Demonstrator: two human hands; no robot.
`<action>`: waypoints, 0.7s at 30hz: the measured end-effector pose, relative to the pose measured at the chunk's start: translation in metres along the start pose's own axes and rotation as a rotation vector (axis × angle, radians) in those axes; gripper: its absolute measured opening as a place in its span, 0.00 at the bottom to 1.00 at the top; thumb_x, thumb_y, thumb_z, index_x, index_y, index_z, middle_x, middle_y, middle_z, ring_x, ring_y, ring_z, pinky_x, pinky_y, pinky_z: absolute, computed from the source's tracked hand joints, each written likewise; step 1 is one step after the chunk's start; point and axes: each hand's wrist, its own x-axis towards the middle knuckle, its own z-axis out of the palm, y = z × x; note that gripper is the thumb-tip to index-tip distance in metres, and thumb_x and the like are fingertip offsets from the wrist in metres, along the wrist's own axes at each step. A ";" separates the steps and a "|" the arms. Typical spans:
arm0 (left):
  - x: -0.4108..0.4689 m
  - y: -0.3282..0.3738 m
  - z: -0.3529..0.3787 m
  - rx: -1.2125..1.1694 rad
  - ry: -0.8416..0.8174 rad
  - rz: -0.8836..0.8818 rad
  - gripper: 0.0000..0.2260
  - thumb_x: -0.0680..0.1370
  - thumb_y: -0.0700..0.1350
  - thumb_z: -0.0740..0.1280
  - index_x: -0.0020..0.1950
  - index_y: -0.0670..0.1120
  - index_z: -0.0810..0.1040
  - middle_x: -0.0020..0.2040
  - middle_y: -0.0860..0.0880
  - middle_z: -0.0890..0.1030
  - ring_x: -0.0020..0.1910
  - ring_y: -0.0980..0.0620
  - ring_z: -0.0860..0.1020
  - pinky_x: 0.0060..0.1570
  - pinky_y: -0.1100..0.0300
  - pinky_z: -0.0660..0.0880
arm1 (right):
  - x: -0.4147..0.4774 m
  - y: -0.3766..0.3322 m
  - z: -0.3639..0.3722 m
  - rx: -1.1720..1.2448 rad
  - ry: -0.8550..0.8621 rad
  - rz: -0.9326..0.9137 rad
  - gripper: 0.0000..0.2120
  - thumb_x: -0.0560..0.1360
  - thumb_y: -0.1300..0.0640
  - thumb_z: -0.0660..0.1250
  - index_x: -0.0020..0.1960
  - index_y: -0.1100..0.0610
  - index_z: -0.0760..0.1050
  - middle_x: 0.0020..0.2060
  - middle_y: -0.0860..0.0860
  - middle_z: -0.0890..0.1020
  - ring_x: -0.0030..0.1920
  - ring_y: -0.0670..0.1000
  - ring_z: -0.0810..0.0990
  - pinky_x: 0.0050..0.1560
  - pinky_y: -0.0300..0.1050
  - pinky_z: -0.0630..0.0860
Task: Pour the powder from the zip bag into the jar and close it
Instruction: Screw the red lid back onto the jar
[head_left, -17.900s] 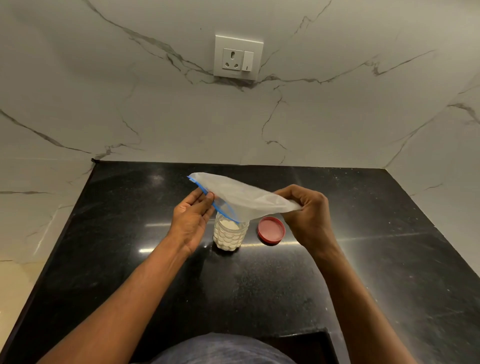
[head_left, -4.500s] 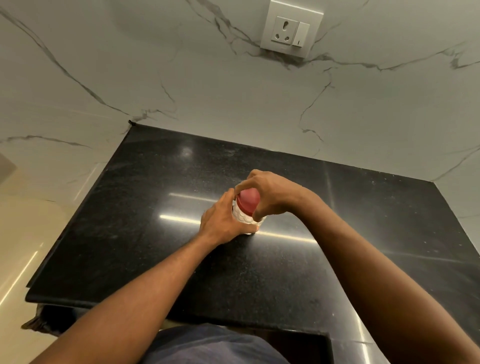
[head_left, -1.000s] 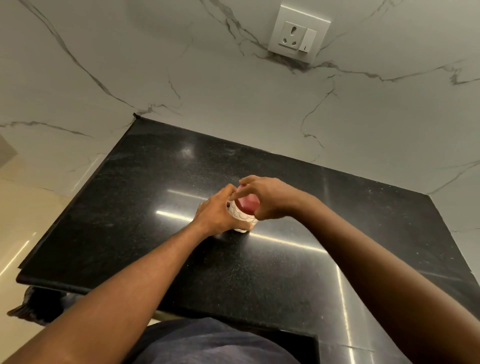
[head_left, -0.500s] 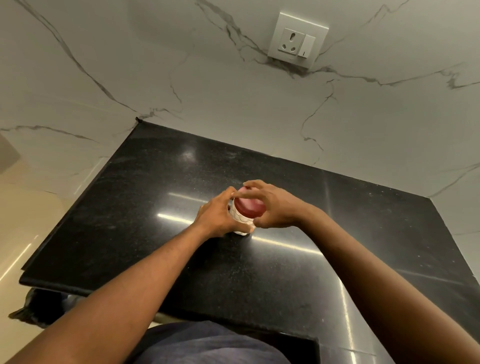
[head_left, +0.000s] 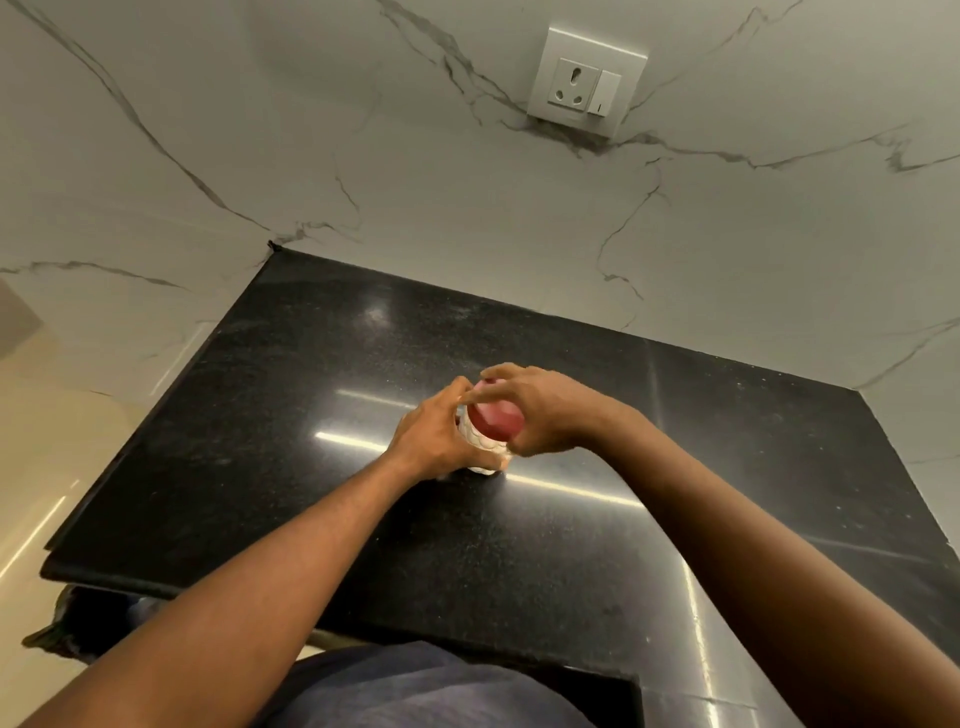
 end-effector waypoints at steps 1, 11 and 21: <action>0.000 0.000 0.001 0.002 0.001 0.000 0.37 0.57 0.68 0.82 0.59 0.64 0.69 0.58 0.59 0.82 0.56 0.52 0.82 0.55 0.45 0.82 | -0.001 -0.002 0.001 -0.058 0.077 0.020 0.35 0.69 0.44 0.75 0.75 0.40 0.69 0.70 0.52 0.75 0.62 0.55 0.78 0.54 0.48 0.77; 0.004 -0.006 0.004 0.038 0.016 0.008 0.40 0.57 0.70 0.81 0.64 0.64 0.67 0.61 0.58 0.82 0.56 0.51 0.82 0.56 0.44 0.81 | -0.005 0.003 0.007 0.011 0.104 0.078 0.33 0.77 0.33 0.65 0.78 0.45 0.65 0.73 0.54 0.73 0.65 0.56 0.76 0.57 0.51 0.76; 0.008 -0.007 0.005 0.115 -0.006 -0.001 0.35 0.57 0.72 0.79 0.54 0.63 0.64 0.49 0.62 0.79 0.46 0.55 0.80 0.41 0.54 0.73 | 0.009 -0.015 0.021 -0.237 0.344 0.364 0.44 0.68 0.17 0.55 0.56 0.57 0.75 0.39 0.51 0.78 0.37 0.52 0.77 0.35 0.45 0.70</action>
